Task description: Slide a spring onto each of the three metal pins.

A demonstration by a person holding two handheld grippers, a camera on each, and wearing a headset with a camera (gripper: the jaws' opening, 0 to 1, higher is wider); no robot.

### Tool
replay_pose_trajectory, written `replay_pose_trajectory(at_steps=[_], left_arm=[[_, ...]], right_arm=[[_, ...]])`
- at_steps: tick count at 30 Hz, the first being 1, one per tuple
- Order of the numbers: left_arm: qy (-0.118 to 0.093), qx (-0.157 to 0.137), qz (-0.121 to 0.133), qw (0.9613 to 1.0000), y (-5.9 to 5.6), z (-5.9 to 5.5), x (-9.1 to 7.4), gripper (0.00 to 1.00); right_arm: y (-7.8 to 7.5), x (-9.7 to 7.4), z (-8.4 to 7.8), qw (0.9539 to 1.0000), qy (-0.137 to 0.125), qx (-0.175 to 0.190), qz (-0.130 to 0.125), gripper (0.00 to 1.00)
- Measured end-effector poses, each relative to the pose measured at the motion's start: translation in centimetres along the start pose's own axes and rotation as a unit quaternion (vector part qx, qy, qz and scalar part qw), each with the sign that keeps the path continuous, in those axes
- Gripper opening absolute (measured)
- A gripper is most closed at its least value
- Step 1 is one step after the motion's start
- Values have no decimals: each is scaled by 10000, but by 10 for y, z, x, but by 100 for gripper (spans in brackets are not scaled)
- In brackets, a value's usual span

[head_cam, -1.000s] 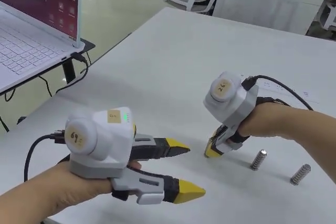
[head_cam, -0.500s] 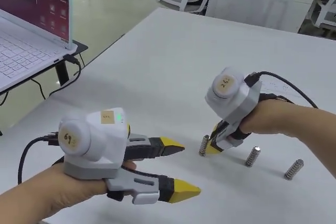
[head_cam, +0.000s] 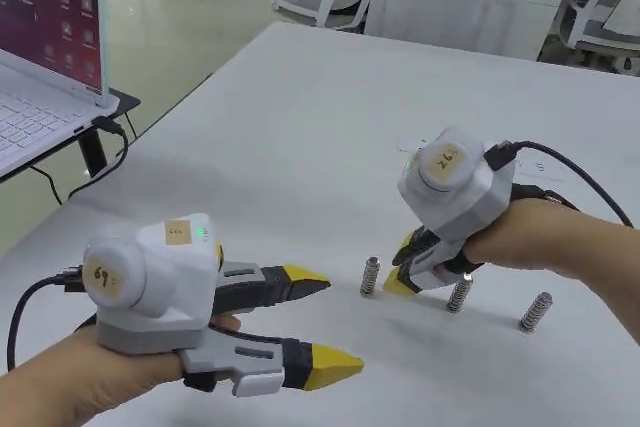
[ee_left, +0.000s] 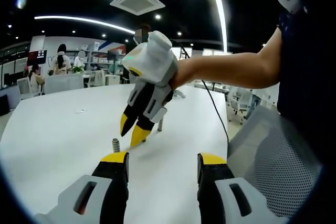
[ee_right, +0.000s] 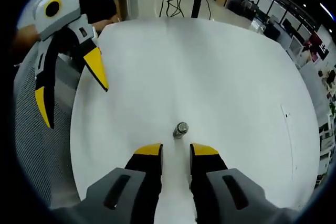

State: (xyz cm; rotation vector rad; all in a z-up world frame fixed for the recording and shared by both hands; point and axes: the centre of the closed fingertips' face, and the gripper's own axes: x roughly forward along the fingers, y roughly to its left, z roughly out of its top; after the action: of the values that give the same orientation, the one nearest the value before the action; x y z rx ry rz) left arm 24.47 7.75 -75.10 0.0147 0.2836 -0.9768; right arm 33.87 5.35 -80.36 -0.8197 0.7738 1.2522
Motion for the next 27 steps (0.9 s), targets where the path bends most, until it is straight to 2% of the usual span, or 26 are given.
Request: replay_pose_trajectory(at_steps=[5,18,27], left_arm=[[-7,-18,12,10000,0,0,-1,48],[-58,-54,31,10000,-1,3,-3,49],[-75,-49,28,10000,-1,5,-4,50]], right_arm=[[7,-12,2,9995,-273,115,-63,20],[33,-38,-6,9968,-709,289,-212,21],[48,-56,-24,9932,-958,574,-316,21]])
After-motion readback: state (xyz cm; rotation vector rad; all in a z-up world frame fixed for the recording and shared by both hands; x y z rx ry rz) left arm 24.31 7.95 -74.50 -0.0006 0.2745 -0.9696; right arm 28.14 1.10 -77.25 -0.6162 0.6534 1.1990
